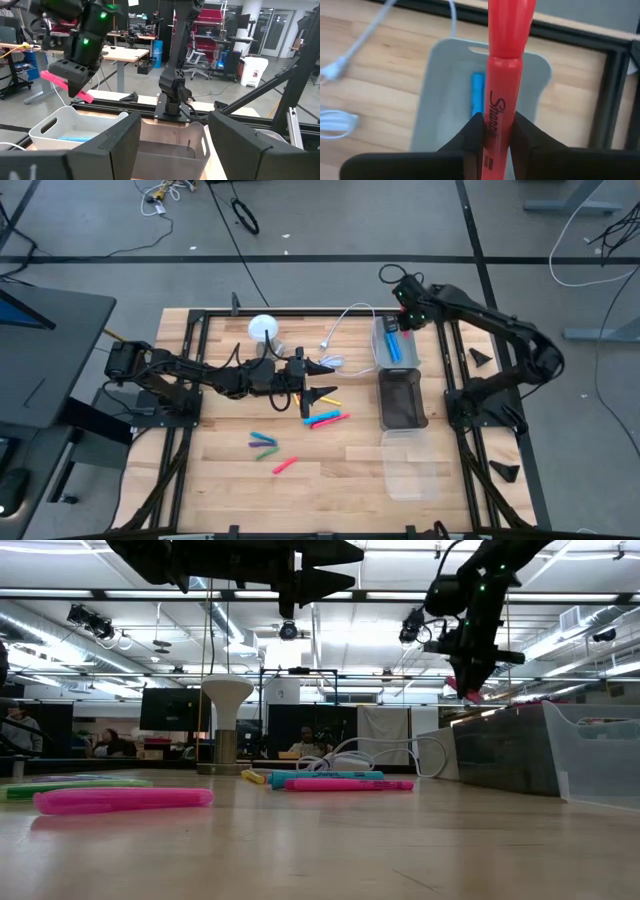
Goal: Pick & Place Markers
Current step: Put the pink highlighter into the gray bin
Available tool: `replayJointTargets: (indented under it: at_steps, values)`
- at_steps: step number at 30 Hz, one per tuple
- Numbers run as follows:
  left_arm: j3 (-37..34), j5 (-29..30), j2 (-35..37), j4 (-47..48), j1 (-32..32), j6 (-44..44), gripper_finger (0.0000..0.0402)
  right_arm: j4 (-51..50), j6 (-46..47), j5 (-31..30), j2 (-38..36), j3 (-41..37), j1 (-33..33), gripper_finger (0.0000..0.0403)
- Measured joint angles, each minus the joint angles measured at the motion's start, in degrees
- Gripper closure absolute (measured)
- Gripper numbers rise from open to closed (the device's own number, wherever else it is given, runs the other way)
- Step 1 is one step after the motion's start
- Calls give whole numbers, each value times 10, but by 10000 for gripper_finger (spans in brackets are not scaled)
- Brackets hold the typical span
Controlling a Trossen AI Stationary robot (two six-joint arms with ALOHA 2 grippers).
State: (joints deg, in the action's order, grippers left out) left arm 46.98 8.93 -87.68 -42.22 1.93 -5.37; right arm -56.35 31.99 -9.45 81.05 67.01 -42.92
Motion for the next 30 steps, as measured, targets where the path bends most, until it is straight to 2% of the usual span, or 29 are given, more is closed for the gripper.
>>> replayJointTargets:
  at_steps: [9, 16, 30]
  values:
    - [0, 0, 0, 1, 0, 0, 163, -19, -16, 29, 56, 7, -27, 347]
    - [0, -2, 0, 1, 0, 0, 163, -6, -16, 29, 84, -30, -28, 346]
    - [0, -2, 0, 1, 0, -2, 163, 90, -14, 29, 90, -112, -41, 346]
